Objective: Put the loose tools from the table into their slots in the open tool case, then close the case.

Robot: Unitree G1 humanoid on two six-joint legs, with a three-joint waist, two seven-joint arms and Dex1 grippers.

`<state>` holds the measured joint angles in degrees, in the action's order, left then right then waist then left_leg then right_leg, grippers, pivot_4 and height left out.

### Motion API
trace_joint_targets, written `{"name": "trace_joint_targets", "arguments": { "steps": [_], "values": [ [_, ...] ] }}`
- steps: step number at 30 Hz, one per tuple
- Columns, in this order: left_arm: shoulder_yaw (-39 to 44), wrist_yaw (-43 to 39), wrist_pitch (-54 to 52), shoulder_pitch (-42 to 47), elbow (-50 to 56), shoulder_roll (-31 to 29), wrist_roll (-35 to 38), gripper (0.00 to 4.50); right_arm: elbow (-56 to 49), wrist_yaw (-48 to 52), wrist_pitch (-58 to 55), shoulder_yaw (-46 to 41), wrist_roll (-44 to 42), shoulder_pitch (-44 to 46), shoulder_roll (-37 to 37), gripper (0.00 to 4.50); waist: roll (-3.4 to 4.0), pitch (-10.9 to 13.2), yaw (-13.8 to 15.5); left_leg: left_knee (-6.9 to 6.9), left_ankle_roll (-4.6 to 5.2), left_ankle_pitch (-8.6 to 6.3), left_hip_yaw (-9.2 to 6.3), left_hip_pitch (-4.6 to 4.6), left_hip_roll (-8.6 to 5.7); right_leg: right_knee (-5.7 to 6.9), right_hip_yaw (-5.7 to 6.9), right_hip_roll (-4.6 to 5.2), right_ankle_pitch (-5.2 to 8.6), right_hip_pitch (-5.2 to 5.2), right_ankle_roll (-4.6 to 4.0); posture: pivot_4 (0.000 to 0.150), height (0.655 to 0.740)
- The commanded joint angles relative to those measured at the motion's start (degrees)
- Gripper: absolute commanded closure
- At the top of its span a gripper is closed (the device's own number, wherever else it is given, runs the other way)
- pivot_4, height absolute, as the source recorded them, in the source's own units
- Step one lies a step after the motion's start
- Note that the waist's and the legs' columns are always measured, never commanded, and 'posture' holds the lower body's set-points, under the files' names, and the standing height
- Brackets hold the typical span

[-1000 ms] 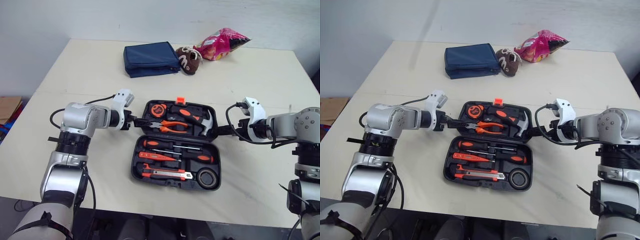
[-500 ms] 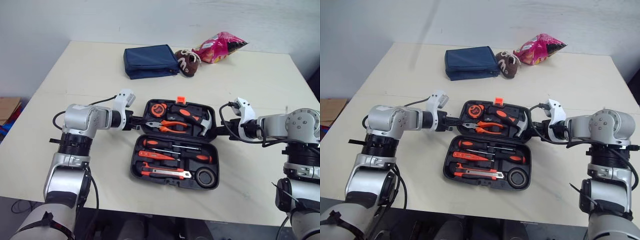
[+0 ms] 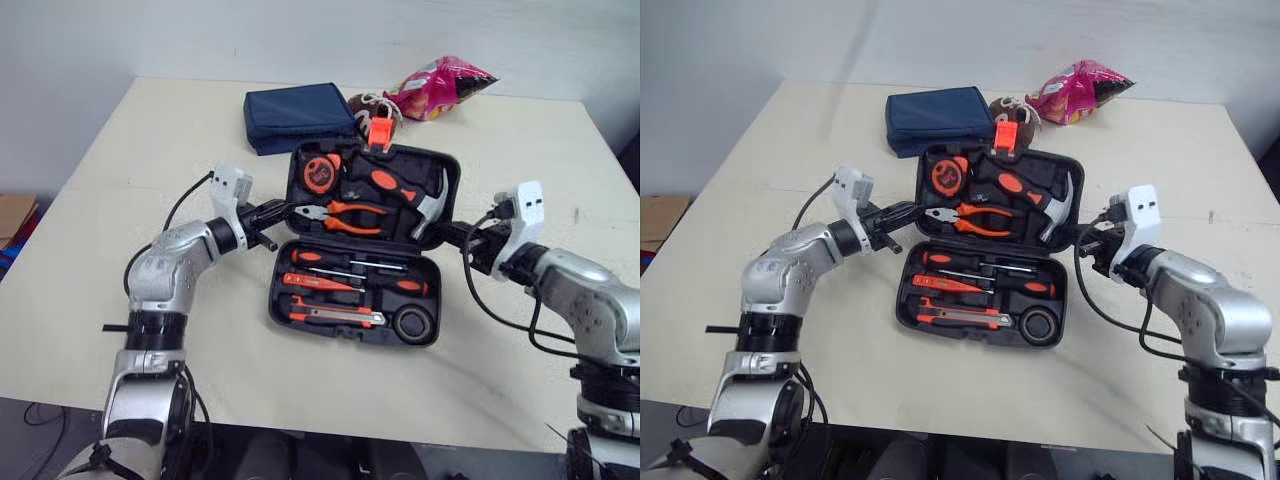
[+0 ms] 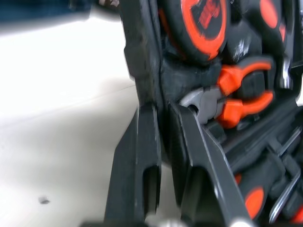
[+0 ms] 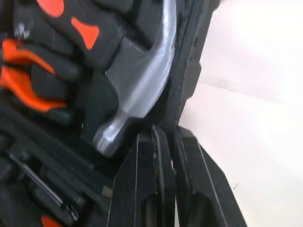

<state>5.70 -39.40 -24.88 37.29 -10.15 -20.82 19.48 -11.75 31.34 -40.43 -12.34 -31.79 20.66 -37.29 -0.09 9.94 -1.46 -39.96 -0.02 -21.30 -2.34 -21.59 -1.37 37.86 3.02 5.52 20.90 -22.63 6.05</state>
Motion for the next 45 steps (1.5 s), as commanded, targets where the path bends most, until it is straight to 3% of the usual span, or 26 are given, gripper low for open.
{"name": "trace_joint_targets", "arguments": {
  "steps": [1,7,11,13,18,24,28,34,35,38,40,42,45],
  "values": [
    [-1.4,0.7,18.6,-2.7,-2.0,-2.4,-7.8,4.5,2.7,4.8,27.4,5.7,16.6,-6.3,-4.3,4.46,0.0,0.0,0.0,-0.01,0.01,0.01,0.02,0.01,0.0,-0.01,-0.01,0.01,0.0,0.01,0.0,0.15,0.74],
    [-6.8,4.5,44.1,-6.8,-9.0,-5.8,-19.8,4.5,16.8,0.9,56.9,7.7,28.3,-10.8,-2.6,4.46,0.0,0.0,0.0,0.0,0.04,0.02,0.19,0.31,0.02,-0.02,-0.01,0.03,0.0,0.23,0.0,0.15,0.74],
    [-7.1,2.7,50.0,-10.2,-8.7,-7.3,-19.1,4.5,22.9,-2.7,68.7,8.0,34.1,-12.0,-3.3,4.46,0.0,0.0,0.1,0.04,0.04,0.02,0.18,0.37,0.05,-0.02,-0.02,0.12,0.0,0.23,0.0,0.15,0.74],
    [-5.1,4.9,51.7,-11.9,-8.2,-8.4,-19.1,3.74,22.5,-0.1,69.1,8.3,31.7,-13.5,-3.6,4.5,0.01,0.0,0.1,0.01,0.04,0.02,0.16,0.37,0.05,-0.02,-0.01,0.13,0.0,0.26,0.0,0.15,0.74],
    [-2.3,-1.5,47.5,-16.7,-7.3,-15.0,-13.6,1.75,20.8,-1.6,73.2,4.8,34.0,-18.2,-7.6,2.26,0.03,0.0,0.3,0.03,0.04,0.02,0.01,0.37,0.09,-0.04,-0.06,0.15,0.0,0.31,0.0,0.15,0.74],
    [2.1,-8.8,42.1,-21.2,-6.8,-21.0,-7.3,1.75,17.4,1.1,74.5,-2.8,29.5,-30.2,-11.1,2.26,0.05,0.0,0.5,0.03,0.04,0.02,-0.06,0.43,0.15,-0.26,-0.2,0.16,0.01,0.53,0.0,0.15,0.74],
    [1.8,-11.0,40.5,-19.0,-7.7,-21.1,-6.4,1.75,15.3,2.7,74.7,-5.2,28.1,-35.9,-11.2,2.26,0.07,0.0,1.2,0.02,0.04,0.02,-0.16,0.58,0.16,-0.54,-0.18,0.14,0.01,0.87,0.0,0.15,0.74],
    [-0.9,-14.4,32.2,-8.9,-11.8,-17.9,-5.2,1.75,2.5,11.6,59.8,-3.2,15.1,-45.0,-11.5,2.26,0.1,0.0,1.9,0.0,0.05,0.02,-0.25,0.64,0.14,-0.73,-0.09,0.04,-0.02,1.11,0.04,0.15,0.74],
    [-1.6,-14.9,30.5,-6.7,-12.9,-17.1,-5.3,1.73,-1.3,13.6,55.7,-2.2,12.3,-47.1,-12.1,2.49,0.11,0.0,1.8,0.0,0.05,0.02,-0.25,0.62,0.14,-0.73,-0.07,0.03,-0.02,1.11,0.05,0.15,0.74],
    [-4.5,-15.8,27.0,-0.4,-17.1,-14.0,-7.0,2.53,-11.1,15.8,43.9,0.7,6.1,-50.7,-13.2,3.51,0.1,0.0,1.9,0.0,0.06,0.01,-0.27,0.63,0.16,-0.67,-0.02,-0.04,-0.02,1.11,0.05,0.15,0.74],
    [-7.1,-16.0,26.5,3.8,-21.3,-11.8,-9.5,3.52,-15.0,16.5,38.7,2.8,5.2,-50.7,-13.9,4.5,0.1,0.0,1.8,-0.03,0.07,0.01,-0.27,0.64,0.1,-0.6,0.02,-0.07,-0.02,1.11,0.06,0.15,0.74],
    [-9.4,-15.8,28.0,7.8,-26.1,-9.4,-12.1,4.41,-17.7,16.7,34.4,4.8,4.8,-49.5,-14.2,4.5,0.08,0.0,1.8,-0.06,0.1,0.02,-0.23,0.65,0.06,-0.58,0.11,-0.11,-0.04,1.1,0.1,0.15,0.74],
    [-11.3,-15.7,29.8,12.2,-32.3,-6.7,-14.5,4.46,-19.5,17.1,30.5,7.0,5.7,-47.1,-14.2,4.5,0.07,0.0,1.6,-0.08,0.12,0.02,-0.19,0.64,0.03,-0.58,0.39,-0.13,-0.06,1.09,0.14,0.15,0.74]
  ]
}}
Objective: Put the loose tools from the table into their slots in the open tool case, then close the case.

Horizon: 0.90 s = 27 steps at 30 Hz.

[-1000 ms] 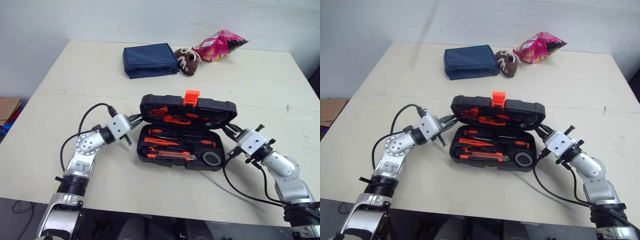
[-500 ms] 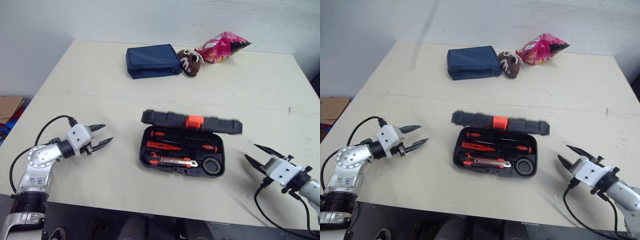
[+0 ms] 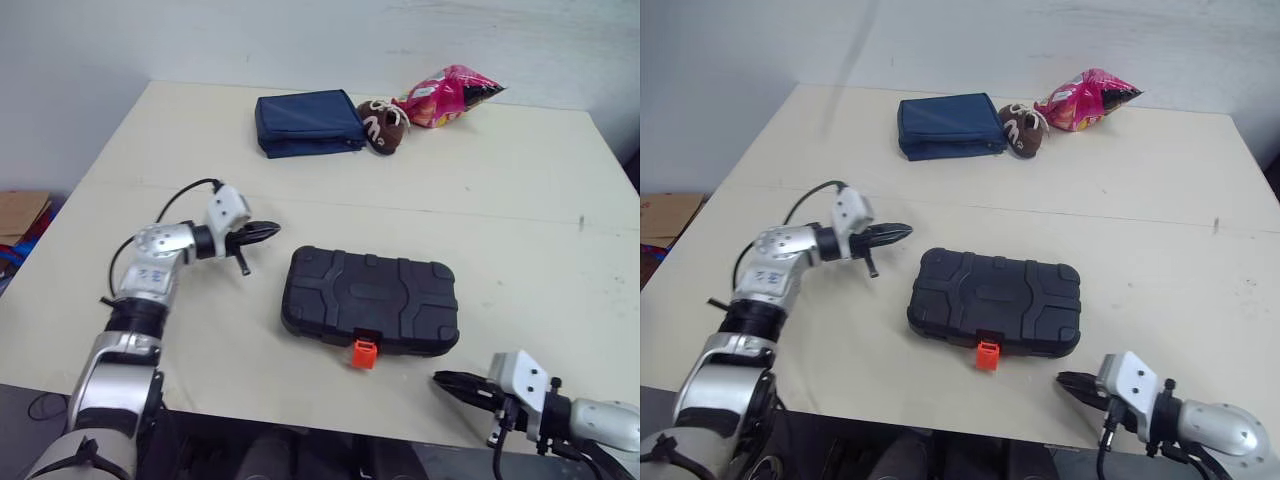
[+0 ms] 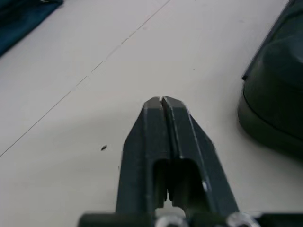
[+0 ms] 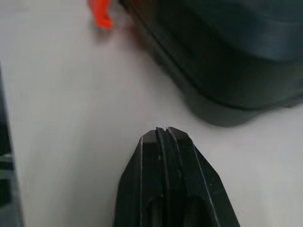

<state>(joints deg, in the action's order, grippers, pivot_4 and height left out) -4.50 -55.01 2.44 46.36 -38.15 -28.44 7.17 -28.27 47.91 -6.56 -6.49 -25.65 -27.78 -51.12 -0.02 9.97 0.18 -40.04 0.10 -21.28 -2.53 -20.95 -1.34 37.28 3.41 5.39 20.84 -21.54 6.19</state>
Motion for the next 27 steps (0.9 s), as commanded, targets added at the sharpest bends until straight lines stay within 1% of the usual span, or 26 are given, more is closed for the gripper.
{"name": "trace_joint_targets", "arguments": {
  "steps": [1,3,6,9,10,12,16,18,20,22,25,27],
  "values": [
    [-1.5,-0.3,3.6,4.2,-5.9,1.5,-2.9,4.46,-3.3,0.6,-4.4,1.7,0.0,1.9,-0.3,4.5,-0.02,0.0,-0.1,0.01,0.0,0.0,-0.01,0.0,0.0,0.01,0.05,0.0,0.0,-0.01,0.0,0.15,0.74],
    [-3.9,0.4,7.4,6.7,-10.6,2.3,-6.5,4.46,-2.5,0.0,-5.2,2.9,1.9,4.3,0.5,4.5,-0.03,0.0,0.0,0.02,0.0,0.0,-0.03,-0.02,0.01,0.01,0.14,0.01,0.0,-0.04,0.0,0.15,0.74],
    [-4.2,-3.3,12.7,9.5,-17.3,4.4,-6.6,4.46,1.8,-0.3,-5.2,4.9,6.2,9.1,0.6,4.5,-0.05,0.0,0.1,0.0,0.0,0.0,-0.04,-0.03,-0.02,0.04,0.22,0.03,0.0,-0.05,0.0,0.15,0.74],
    [-5.1,-8.1,16.3,10.5,-21.2,5.0,-7.4,4.46,7.3,0.0,-3.4,6.6,11.4,15.0,-0.1,4.5,-0.11,0.0,-0.1,-0.02,0.03,0.01,-0.02,-0.04,-0.08,0.04,0.28,0.08,-0.01,-0.04,0.03,0.15,0.74],
    [-4.8,-8.3,16.6,10.6,-22.0,5.2,-7.3,4.46,8.4,0.3,-2.1,7.1,13.0,16.7,-0.4,4.5,-0.12,0.0,-0.2,-0.04,0.04,0.02,-0.01,-0.03,-0.08,0.04,0.28,0.07,-0.01,-0.04,0.03,0.15,0.74],
    [-4.2,-8.5,18.1,10.3,-22.8,5.3,-7.1,4.46,10.2,0.6,-1.7,7.1,13.4,20.0,0.1,4.5,-0.13,0.0,-0.2,-0.05,0.05,0.03,0.06,-0.02,-0.06,0.05,0.28,0.09,-0.02,-0.04,0.04,0.15,0.74],
    [-2.8,-10.2,17.6,7.8,-20.4,4.8,-5.6,4.46,16.1,0.6,0.2,7.3,14.4,27.8,1.7,4.5,-0.15,0.0,-0.3,-0.13,0.07,0.04,0.04,-0.04,-0.08,0.11,0.3,0.14,-0.03,-0.04,0.06,0.15,0.74],
    [-2.1,-10.8,16.9,5.5,-17.4,4.1,-5.0,4.46,20.0,-0.5,1.3,7.7,16.2,32.1,3.1,4.5,-0.15,0.0,-0.3,-0.13,0.08,0.05,0.02,-0.03,-0.1,0.12,0.3,0.17,-0.04,-0.04,0.07,0.15,0.74],
    [-1.5,-10.7,16.2,0.7,-10.2,2.7,-4.1,4.46,25.2,-1.1,2.5,8.9,18.0,37.9,5.1,4.5,-0.15,0.0,-0.6,-0.1,0.08,0.05,0.0,-0.04,-0.09,0.12,0.29,0.19,-0.04,-0.07,0.07,0.15,0.74],
    [-1.4,-8.5,15.7,-2.3,-4.7,1.9,-4.6,4.46,29.4,-1.2,4.0,9.5,19.4,41.5,6.5,4.5,-0.14,0.0,-0.6,-0.05,0.08,0.05,0.01,-0.06,-0.06,0.15,0.25,0.25,-0.04,-0.16,0.07,0.15,0.74],
    [0.9,-4.0,3.1,-8.6,12.0,2.8,-0.4,4.46,35.1,-3.1,3.3,9.1,20.1,45.6,9.1,4.5,-0.14,0.0,-0.5,-0.06,0.05,0.06,-0.09,-0.12,0.02,0.16,0.15,0.34,-0.04,-0.19,0.06,0.15,0.74],
    [1.8,-1.9,-2.2,-11.1,18.8,2.4,0.2,4.46,35.0,-3.7,3.0,7.9,19.8,45.1,9.5,4.5,-0.14,0.0,-0.2,-0.09,0.05,0.06,-0.15,-0.17,0.01,0.17,-0.08,0.44,-0.04,-0.19,0.06,0.15,0.74]
  ]
}}
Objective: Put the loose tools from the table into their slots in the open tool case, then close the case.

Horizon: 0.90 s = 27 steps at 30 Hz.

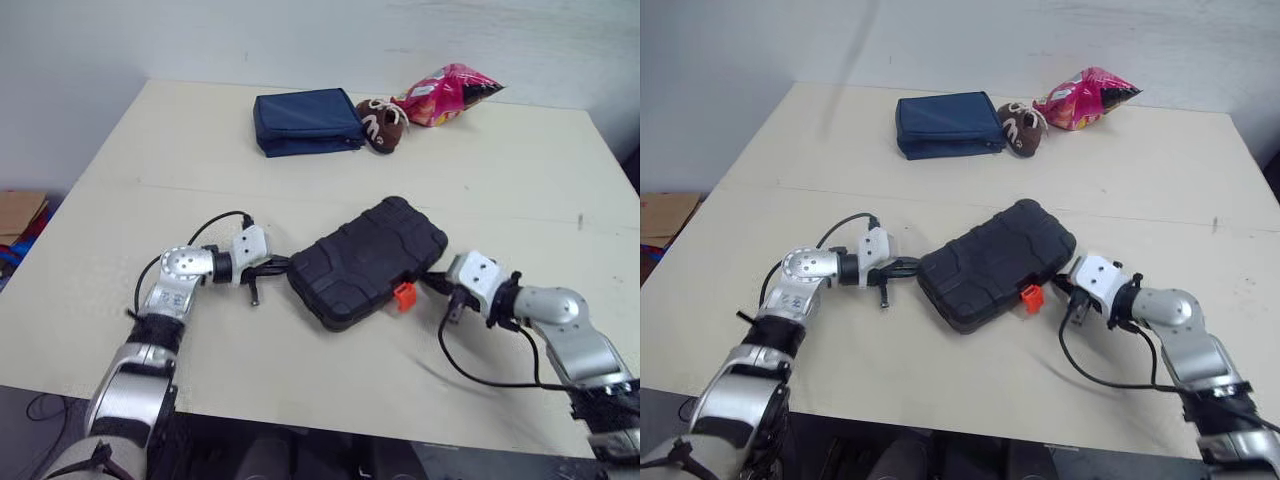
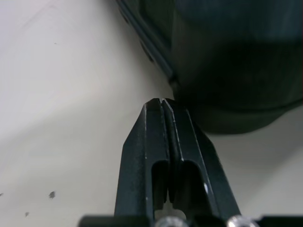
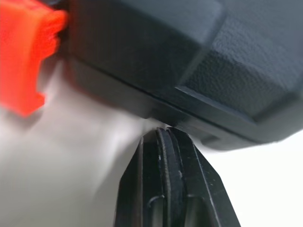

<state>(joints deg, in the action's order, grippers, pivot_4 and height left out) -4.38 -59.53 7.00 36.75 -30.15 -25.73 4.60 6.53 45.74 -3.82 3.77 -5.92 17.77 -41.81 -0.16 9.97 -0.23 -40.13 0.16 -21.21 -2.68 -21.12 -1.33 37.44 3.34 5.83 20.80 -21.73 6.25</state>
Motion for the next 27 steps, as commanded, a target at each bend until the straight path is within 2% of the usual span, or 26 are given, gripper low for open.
{"name": "trace_joint_targets", "arguments": {
  "steps": [1,4,8,10,13,19,27],
  "values": [
    [2.5,3.8,-9.5,-2.6,13.4,-1.0,3.2,4.46,-1.0,-1.7,0.3,-3.5,-0.3,-2.1,-0.2,4.5,0.0,0.0,0.4,-0.03,0.0,0.0,-0.09,-0.02,-0.01,0.0,-0.02,0.02,0.0,0.02,0.0,0.15,0.74],
    [5.2,5.2,-14.4,-4.6,17.6,-4.1,4.1,4.46,-6.9,-0.3,0.9,-7.1,-2.2,-8.3,-2.2,4.5,0.0,0.0,1.0,-0.03,0.0,0.0,-0.17,-0.06,-0.08,-0.01,-0.05,0.03,0.0,0.03,0.0,0.15,0.74],
    [8.3,3.3,-15.4,-3.7,15.9,-7.3,7.4,4.46,-20.5,-0.2,-4.2,-14.9,-9.1,-16.4,-3.0,4.5,0.03,0.0,1.0,0.06,0.0,0.0,-0.11,-0.04,-0.06,-0.03,-0.08,-0.07,0.0,0.02,0.0,0.15,0.74],
    [8.6,1.0,-17.4,-1.9,17.2,-6.1,11.3,4.46,-25.0,0.0,-6.9,-16.5,-11.1,-18.5,-3.4,4.5,0.04,0.0,1.0,0.01,-0.01,0.0,-0.01,0.02,-0.07,-0.04,-0.13,-0.14,0.0,0.07,0.0,0.15,0.74],
    [4.1,-2.8,-19.7,1.2,20.8,-2.8,13.5,4.46,-31.6,-1.1,-12.6,-16.2,-13.9,-18.5,-2.9,4.5,0.04,0.0,1.3,-0.16,0.0,0.01,0.0,0.03,-0.08,-0.05,-0.22,-0.16,-0.01,0.17,0.01,0.15,0.74],
    [-5.0,-0.8,-19.6,6.9,19.6,5.2,8.7,4.46,-38.2,-5.6,-21.7,-12.3,-16.3,-13.3,-0.1,4.5,0.03,0.0,1.5,-0.08,0.0,0.0,-0.01,0.03,-0.1,-0.05,-0.25,-0.28,-0.01,0.14,0.01,0.15,0.74],
    [-10.8,1.1,-13.2,8.2,11.8,9.2,2.2,4.46,-37.9,-6.4,-21.3,-7.5,-10.4,-14.2,-0.7,4.5,0.04,0.0,1.1,-0.01,0.01,0.03,0.07,0.06,-0.1,-0.03,-0.3,-0.32,-0.01,0.09,0.01,0.15,0.74]
  ]
}}
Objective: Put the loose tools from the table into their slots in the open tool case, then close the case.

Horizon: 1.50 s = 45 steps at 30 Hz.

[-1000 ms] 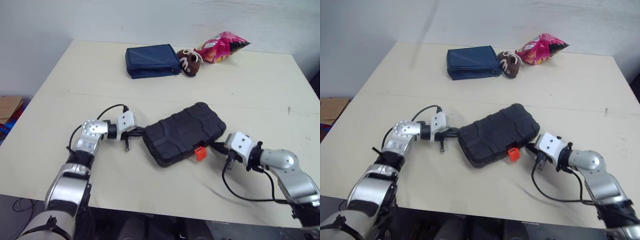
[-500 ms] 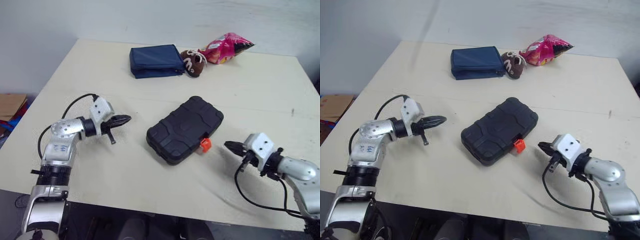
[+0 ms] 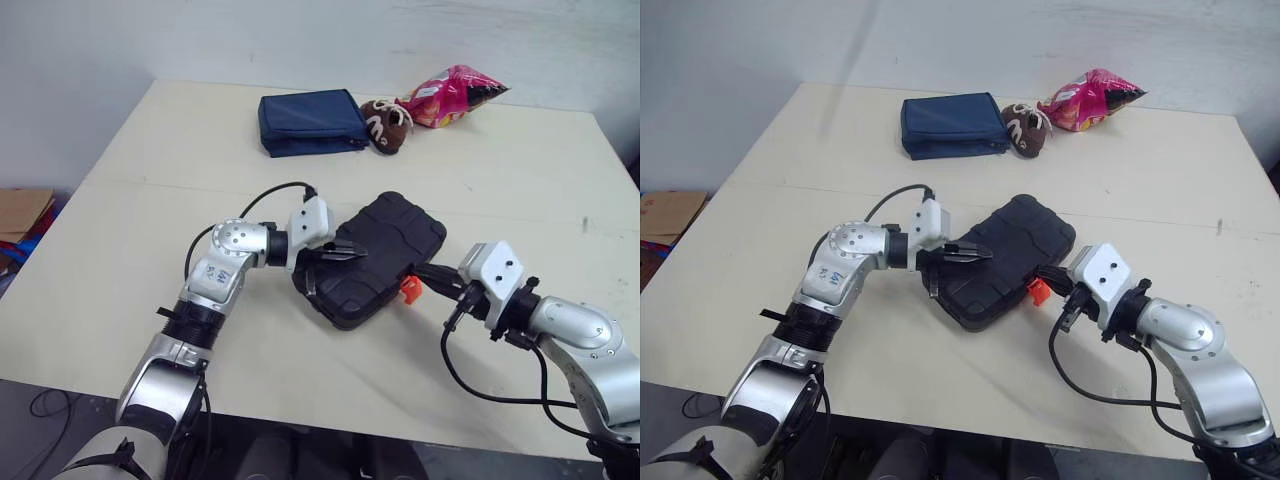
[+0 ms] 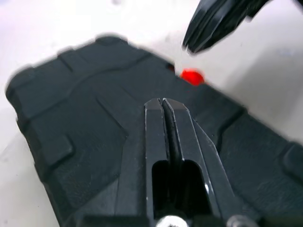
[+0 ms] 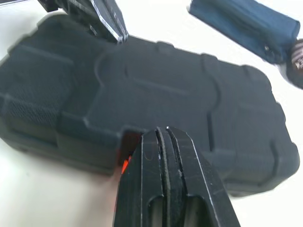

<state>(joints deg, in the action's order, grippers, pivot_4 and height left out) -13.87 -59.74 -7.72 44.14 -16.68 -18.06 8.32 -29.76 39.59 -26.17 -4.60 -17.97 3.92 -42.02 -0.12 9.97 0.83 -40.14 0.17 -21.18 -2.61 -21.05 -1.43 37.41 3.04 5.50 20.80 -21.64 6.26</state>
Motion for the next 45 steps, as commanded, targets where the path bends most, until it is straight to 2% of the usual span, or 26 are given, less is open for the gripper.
{"name": "trace_joint_targets", "arguments": {
  "steps": [1,7,15,19,22,29,34,40,45],
  "values": [
    [-1.7,2.0,1.8,0.9,-2.6,2.4,-2.2,4.46,-2.1,-0.4,0.6,1.1,1.8,-0.6,-0.4,4.5,0.0,0.0,0.2,-0.01,0.01,0.0,0.01,0.0,-0.02,-0.01,-0.02,0.02,0.0,0.01,0.0,0.15,0.74],
    [-3.0,2.8,1.9,-1.0,-4.0,2.9,-4.6,4.46,-1.6,-0.4,-0.4,0.9,4.4,-4.2,-2.1,4.5,0.01,0.0,0.6,-0.01,0.05,0.02,-0.03,0.02,-0.11,0.0,-0.04,0.07,0.0,0.04,0.0,0.15,0.74],
    [-3.6,3.7,0.8,-1.6,-4.6,2.7,-5.5,4.46,-2.4,1.1,-4.0,-2.5,2.8,-10.6,-4.2,4.5,0.13,-0.1,0.5,0.01,0.06,0.03,0.0,0.14,-0.1,-0.01,-0.08,0.07,0.0,0.14,0.0,0.15,0.74],
    [-4.0,5.1,0.3,-0.6,-6.0,3.8,-6.2,4.46,2.1,-1.2,-2.6,1.0,4.7,-8.6,-0.3,4.5,0.16,-0.2,0.5,0.02,0.04,0.06,0.04,0.34,-0.09,-0.01,-0.14,0.07,0.0,0.31,0.0,0.15,0.74],
    [-4.3,6.4,-0.1,0.5,-7.3,4.9,-7.0,4.46,6.2,-2.8,0.0,3.8,6.9,-6.2,2.9,4.5,0.18,-0.2,0.6,0.14,0.04,0.06,0.04,0.86,-0.1,-0.46,-0.16,0.08,0.0,0.87,0.01,0.15,0.74],
    [-5.8,8.2,-3.9,0.8,-9.8,5.0,-9.4,4.46,13.3,-5.1,6.6,7.8,10.2,1.8,9.3,4.5,0.23,-0.2,0.5,0.14,0.04,0.07,-0.01,0.97,-0.09,-0.54,-0.15,0.07,-0.02,1.02,0.04,0.15,0.74],
    [-7.1,8.2,-4.6,-1.8,-10.1,4.2,-10.5,4.46,11.5,-3.9,8.1,7.0,8.1,4.0,11.6,4.5,0.5,-0.4,0.1,0.14,0.03,0.08,0.01,1.01,-0.05,-0.52,-0.2,0.08,-0.02,1.03,0.05,0.15,0.74],
    [-9.0,6.5,-2.4,-4.2,-10.8,3.1,-11.7,4.46,6.0,-2.7,3.8,3.7,4.0,5.8,10.9,4.5,0.78,-0.6,-0.8,0.22,0.0,0.08,0.04,1.17,0.0,-0.54,-0.24,0.12,-0.02,1.13,0.04,0.15,0.74],
    [-9.0,6.2,-2.7,-4.6,-11.4,3.3,-12.0,4.46,4.8,-1.4,1.0,3.6,3.3,7.8,9.1,4.5,0.87,-0.7,-1.1,0.65,-0.03,0.1,0.12,1.9,0.0,-0.69,-0.42,0.13,-0.01,1.59,0.04,0.15,0.74]
  ]
}}
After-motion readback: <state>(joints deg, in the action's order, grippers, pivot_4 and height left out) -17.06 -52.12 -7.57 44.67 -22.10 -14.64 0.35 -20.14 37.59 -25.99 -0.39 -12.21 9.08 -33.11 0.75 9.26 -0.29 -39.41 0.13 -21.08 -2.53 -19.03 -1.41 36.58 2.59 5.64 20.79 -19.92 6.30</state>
